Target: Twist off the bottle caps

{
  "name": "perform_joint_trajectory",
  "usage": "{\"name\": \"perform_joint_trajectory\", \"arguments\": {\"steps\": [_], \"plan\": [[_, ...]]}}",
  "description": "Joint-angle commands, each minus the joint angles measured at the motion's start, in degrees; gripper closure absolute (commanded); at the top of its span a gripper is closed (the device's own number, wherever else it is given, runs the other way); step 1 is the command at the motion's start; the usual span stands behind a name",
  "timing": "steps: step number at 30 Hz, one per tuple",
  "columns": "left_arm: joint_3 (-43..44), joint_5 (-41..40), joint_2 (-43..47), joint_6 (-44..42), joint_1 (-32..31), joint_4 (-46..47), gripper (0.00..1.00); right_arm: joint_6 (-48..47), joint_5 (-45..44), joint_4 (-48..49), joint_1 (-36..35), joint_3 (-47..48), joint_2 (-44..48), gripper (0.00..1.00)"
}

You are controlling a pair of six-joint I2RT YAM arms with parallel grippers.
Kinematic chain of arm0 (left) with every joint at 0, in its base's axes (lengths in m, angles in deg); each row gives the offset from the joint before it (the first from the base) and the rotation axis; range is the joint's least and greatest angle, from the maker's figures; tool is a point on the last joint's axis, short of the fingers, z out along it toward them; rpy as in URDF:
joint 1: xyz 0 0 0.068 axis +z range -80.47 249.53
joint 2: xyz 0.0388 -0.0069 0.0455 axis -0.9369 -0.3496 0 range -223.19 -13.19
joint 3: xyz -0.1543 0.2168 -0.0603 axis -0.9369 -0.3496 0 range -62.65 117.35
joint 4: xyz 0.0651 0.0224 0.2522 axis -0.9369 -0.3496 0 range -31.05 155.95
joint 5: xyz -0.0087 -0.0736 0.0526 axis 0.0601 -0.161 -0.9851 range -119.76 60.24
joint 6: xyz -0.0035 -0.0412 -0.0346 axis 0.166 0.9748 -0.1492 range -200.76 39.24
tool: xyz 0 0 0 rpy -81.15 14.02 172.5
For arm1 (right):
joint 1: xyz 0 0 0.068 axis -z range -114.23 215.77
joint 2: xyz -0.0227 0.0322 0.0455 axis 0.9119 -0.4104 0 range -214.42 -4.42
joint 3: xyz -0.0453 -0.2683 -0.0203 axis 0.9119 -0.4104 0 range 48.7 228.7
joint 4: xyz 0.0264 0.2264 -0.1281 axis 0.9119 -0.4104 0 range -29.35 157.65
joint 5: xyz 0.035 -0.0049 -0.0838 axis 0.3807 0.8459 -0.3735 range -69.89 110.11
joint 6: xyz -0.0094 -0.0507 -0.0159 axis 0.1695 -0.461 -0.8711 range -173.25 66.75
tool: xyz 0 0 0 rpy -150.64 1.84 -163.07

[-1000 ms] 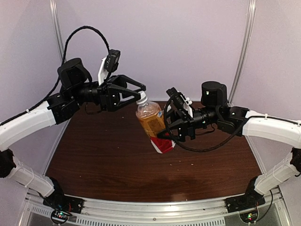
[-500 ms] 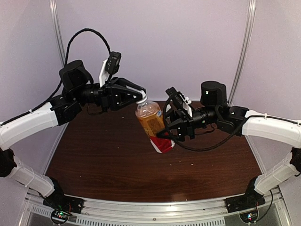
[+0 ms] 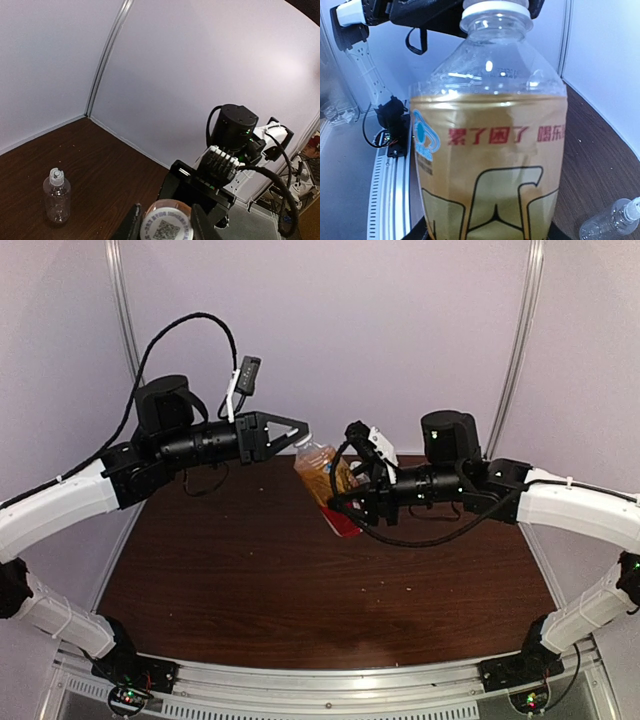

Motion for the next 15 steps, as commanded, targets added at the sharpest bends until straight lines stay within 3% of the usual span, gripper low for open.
{"name": "perform_joint_trajectory", "arguments": {"steps": [1,6,15], "plan": [[1.73,-16.16,2.84,9.68,0.14,-5.09,0.84,-1.92,-13.85,-1.25,0.64,-0.19,0.89,0.74],[1.39,-21.71,3.02,13.97,-0.5,-7.56,0.83,-2.71,-17.68,-0.09,0.16,-1.12,1.6,0.75],[1.05,-20.93,1.57,13.76,-0.51,-5.85,0.83,-4.19,-15.24,0.14,-0.17,-1.9,1.88,0.76]]}}
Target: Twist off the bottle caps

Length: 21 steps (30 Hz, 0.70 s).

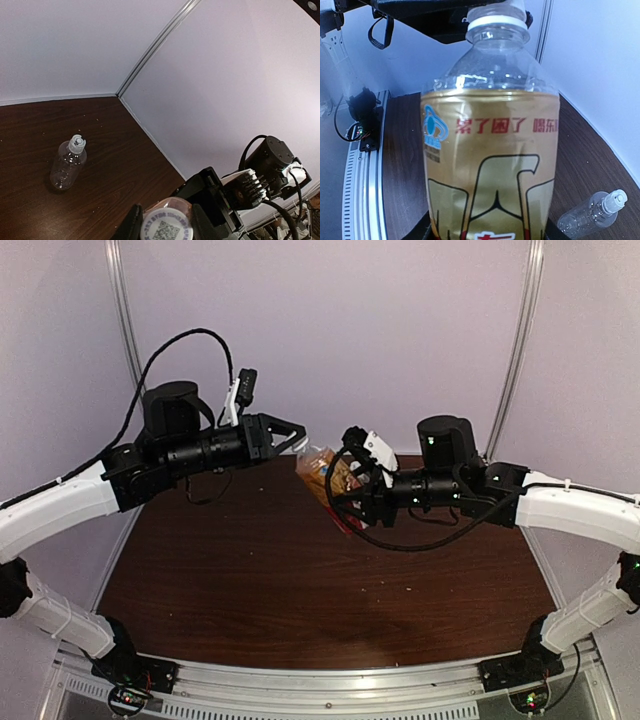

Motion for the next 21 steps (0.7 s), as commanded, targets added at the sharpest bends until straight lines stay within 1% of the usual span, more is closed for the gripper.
{"name": "perform_joint_trajectory", "arguments": {"steps": [1,3,7,8,11,13,14,18,21], "plan": [[1.02,-5.07,1.2,0.7,1.93,0.85,0.83,0.19,-3.81,0.97,1.05,-0.96,1.99,0.76],[0.9,-3.9,0.58,-0.04,1.84,3.33,0.83,-0.21,-1.67,1.24,1.06,-1.12,1.99,0.76],[0.85,1.05,-0.71,-2.35,1.91,7.73,0.83,-0.63,2.14,1.32,1.08,-0.76,1.35,0.76],[1.31,2.07,-1.13,-3.15,1.85,7.98,0.84,-0.5,2.82,1.44,1.1,-0.64,1.11,0.76],[2.19,4.86,-1.83,-4.88,1.88,8.39,0.92,0.56,4.02,2.12,1.04,-0.32,0.47,0.74],[2.33,6.2,-2.0,-5.4,1.83,9.07,0.98,1.07,4.13,2.27,1.04,0.1,-0.11,0.7],[2.34,6.9,-2.09,-5.56,1.85,9.48,1.0,1.29,4.13,2.24,1.06,0.36,-0.43,0.68],[2.64,9.18,-2.57,-5.7,1.77,10.11,1.0,1.82,4.9,2.41,1.19,1.22,-1.55,0.58],[3.02,10.54,-3.03,-5.79,1.66,10.22,1.0,2.07,5.36,2.43,1.13,2.01,-2.32,0.53]]}}
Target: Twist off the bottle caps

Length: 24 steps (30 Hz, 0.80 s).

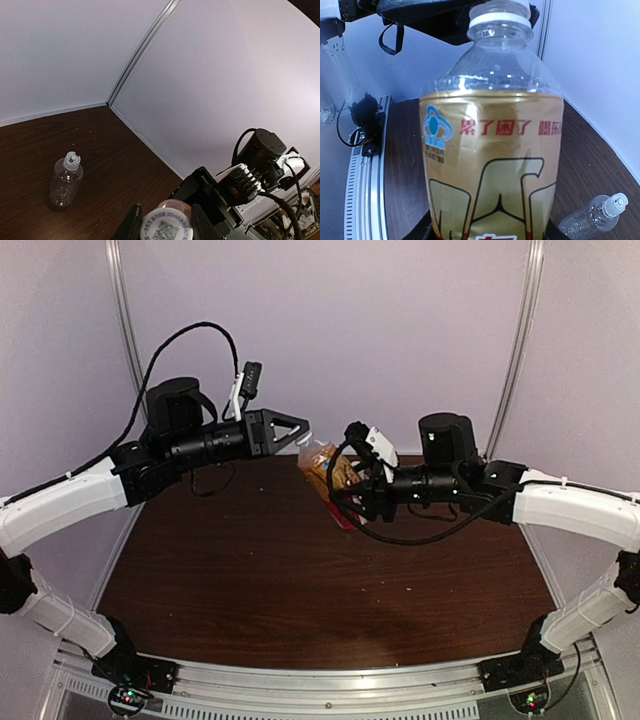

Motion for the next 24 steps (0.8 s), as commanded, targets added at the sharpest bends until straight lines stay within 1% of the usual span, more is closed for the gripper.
{"name": "perform_joint_trajectory", "arguments": {"steps": [1,10,18,22,24], "plan": [[2.72,4.17,-0.79,-1.69,-0.08,5.43,1.0,1.29,2.28,0.37,0.09,2.34,-1.79,0.52],[3.77,4.51,-0.99,-2.79,-0.7,4.61,1.0,1.51,2.12,-0.84,0.13,4.54,-3.32,0.41],[4.54,4.57,-1.45,-3.01,-0.97,4.09,1.0,1.58,1.5,-1.63,0.09,6.18,-4.45,0.36],[4.54,4.62,-1.71,-2.82,-1.07,4.13,1.0,1.51,1.65,-1.42,0.08,6.54,-4.76,0.37],[4.41,4.69,-1.74,-2.8,-1.07,4.09,1.0,1.52,1.77,-1.25,0.16,6.56,-4.88,0.43]]}}
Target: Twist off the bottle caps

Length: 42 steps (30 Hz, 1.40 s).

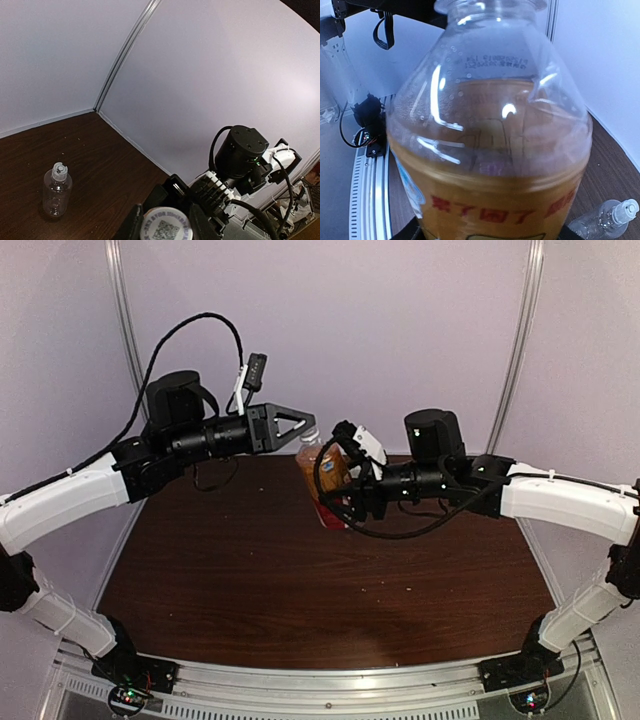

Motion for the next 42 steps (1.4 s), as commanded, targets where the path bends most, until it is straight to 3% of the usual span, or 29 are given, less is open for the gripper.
{"name": "perform_joint_trajectory", "arguments": {"steps": [1,7,10,14,22,31,42], "plan": [[1.89,1.51,-0.43,-0.64,-0.5,3.05,1.0,0.29,0.55,0.61,-0.07,2.25,-0.67,0.47],[1.79,0.43,0.38,-2.67,-0.5,2.22,1.0,0.77,1.32,1.94,-0.04,0.85,-0.4,0.71],[1.78,0.24,0.34,-3.16,-0.5,1.9,1.0,1.29,1.28,2.96,-0.07,0.37,-0.08,0.75],[1.77,-1.13,0.7,-3.01,-0.5,1.62,1.0,0.93,1.74,2.91,-0.1,0.24,-0.29,0.76],[2.19,-12.7,2.97,-1.0,-0.5,-4.26,1.0,-0.02,-0.73,2.14,-0.11,-1.09,0.04,0.77],[-0.33,-16.13,5.48,-1.81,0.19,-5.17,0.99,0.0,-0.94,2.01,-0.04,-2.76,1.88,0.77],[-14.3,-25.45,9.75,-10.08,1.17,-12.4,0.91,2.51,1.65,3.56,0.14,-5.12,7.38,0.72]]}}
